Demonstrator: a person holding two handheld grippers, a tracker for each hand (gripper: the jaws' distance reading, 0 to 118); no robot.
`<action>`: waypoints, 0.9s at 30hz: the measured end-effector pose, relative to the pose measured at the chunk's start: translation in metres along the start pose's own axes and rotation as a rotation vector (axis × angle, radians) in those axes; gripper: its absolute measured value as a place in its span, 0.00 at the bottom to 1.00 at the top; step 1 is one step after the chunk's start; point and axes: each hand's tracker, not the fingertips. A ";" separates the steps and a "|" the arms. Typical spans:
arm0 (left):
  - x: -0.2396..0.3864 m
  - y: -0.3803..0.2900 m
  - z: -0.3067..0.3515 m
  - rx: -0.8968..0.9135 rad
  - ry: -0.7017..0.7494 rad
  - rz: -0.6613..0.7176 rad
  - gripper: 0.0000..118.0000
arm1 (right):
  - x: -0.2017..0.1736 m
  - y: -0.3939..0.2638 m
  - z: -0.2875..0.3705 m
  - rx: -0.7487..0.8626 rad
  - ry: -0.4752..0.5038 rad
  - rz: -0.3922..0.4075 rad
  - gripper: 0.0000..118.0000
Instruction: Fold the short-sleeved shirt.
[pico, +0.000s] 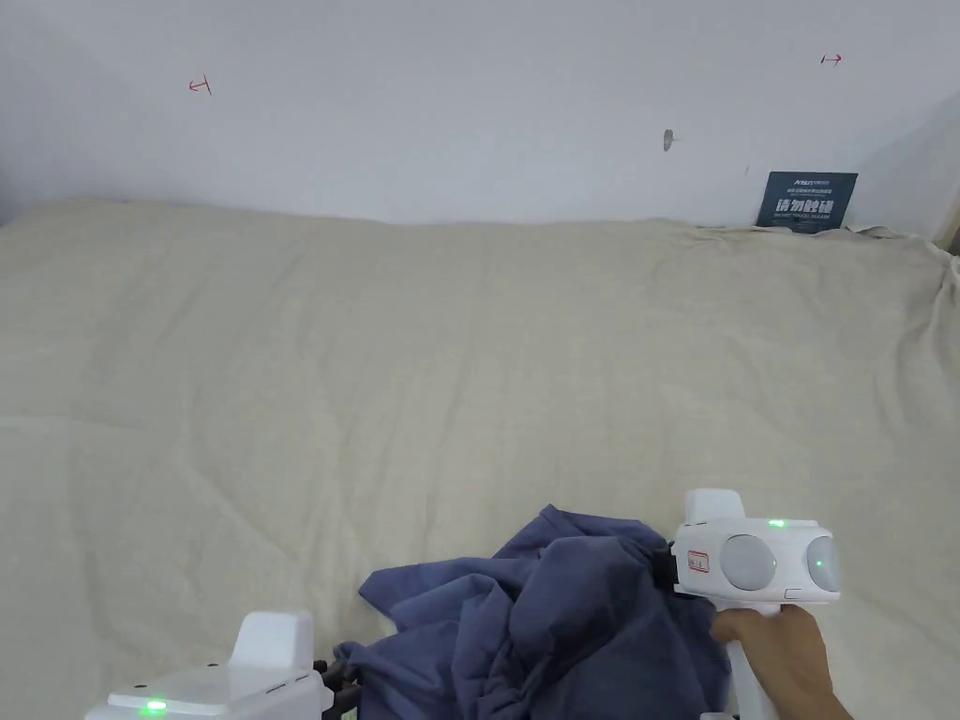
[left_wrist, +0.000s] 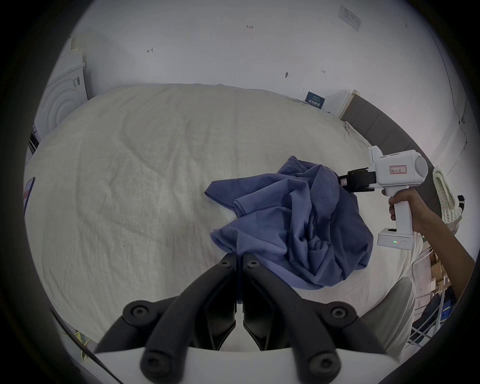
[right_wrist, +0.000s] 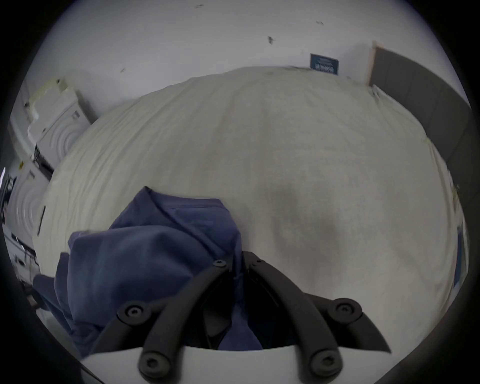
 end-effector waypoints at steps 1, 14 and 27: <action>0.000 0.000 0.002 0.006 -0.006 0.002 0.01 | 0.002 0.001 0.008 0.012 0.006 -0.017 0.04; 0.003 0.025 0.038 0.125 -0.093 0.035 0.01 | 0.029 0.039 0.137 0.257 0.045 -0.025 0.04; -0.031 0.162 0.113 0.394 -0.007 0.066 0.01 | 0.070 0.096 0.250 0.442 -0.036 -0.094 0.04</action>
